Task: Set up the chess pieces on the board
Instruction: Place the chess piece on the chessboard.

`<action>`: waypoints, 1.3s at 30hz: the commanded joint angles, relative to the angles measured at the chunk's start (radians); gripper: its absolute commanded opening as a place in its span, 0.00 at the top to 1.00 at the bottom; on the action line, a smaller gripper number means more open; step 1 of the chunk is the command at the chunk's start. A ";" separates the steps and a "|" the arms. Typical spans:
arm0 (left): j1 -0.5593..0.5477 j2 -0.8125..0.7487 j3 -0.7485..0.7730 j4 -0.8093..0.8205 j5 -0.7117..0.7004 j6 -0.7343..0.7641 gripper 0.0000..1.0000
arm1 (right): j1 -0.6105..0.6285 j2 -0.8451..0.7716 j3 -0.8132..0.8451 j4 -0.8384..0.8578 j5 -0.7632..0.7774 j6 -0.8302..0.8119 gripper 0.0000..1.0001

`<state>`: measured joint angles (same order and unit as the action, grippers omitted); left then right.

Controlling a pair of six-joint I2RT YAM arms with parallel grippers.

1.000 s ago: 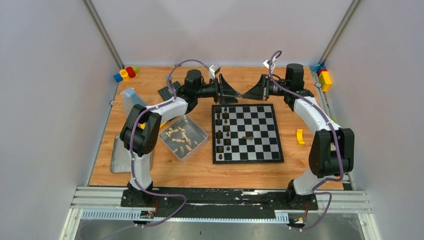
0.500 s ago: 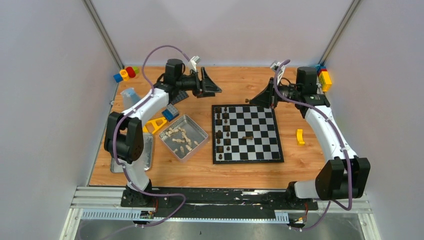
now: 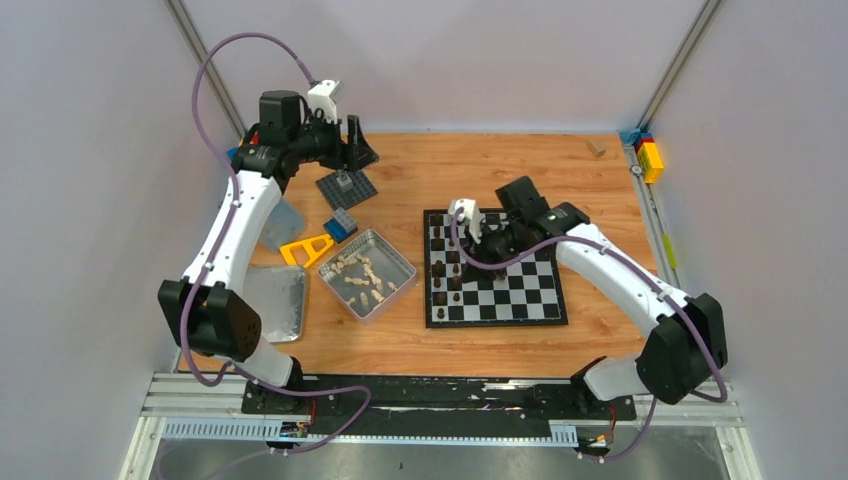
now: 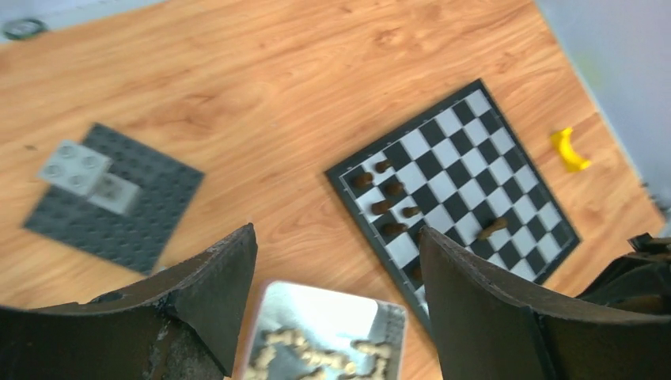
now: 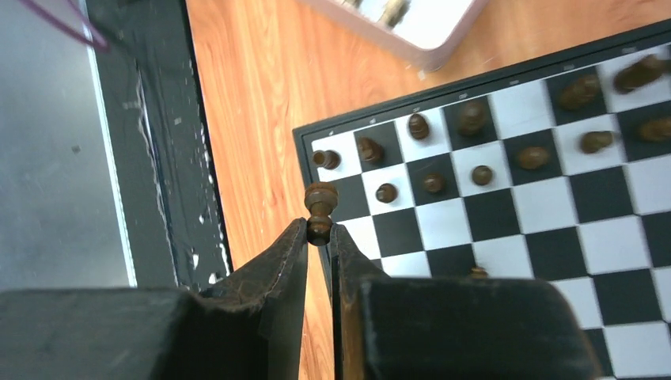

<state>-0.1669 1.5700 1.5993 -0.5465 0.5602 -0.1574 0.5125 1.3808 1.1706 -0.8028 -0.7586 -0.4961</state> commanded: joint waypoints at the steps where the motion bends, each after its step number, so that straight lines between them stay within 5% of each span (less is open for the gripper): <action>1: 0.012 -0.078 0.021 -0.107 -0.125 0.193 0.15 | 0.121 0.084 0.026 -0.109 0.194 -0.116 1.00; 10: 0.033 -0.146 -0.026 -0.115 -0.202 0.208 0.00 | 0.255 0.276 0.155 -0.275 0.352 -0.148 1.00; 39: 0.059 -0.193 -0.051 -0.102 -0.220 0.195 0.00 | 0.344 0.474 0.249 -0.299 0.491 -0.086 0.97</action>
<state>-0.1162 1.4155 1.5490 -0.6712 0.3370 0.0254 0.8440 1.8462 1.3888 -1.1027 -0.2844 -0.5964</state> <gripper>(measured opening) 0.998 0.153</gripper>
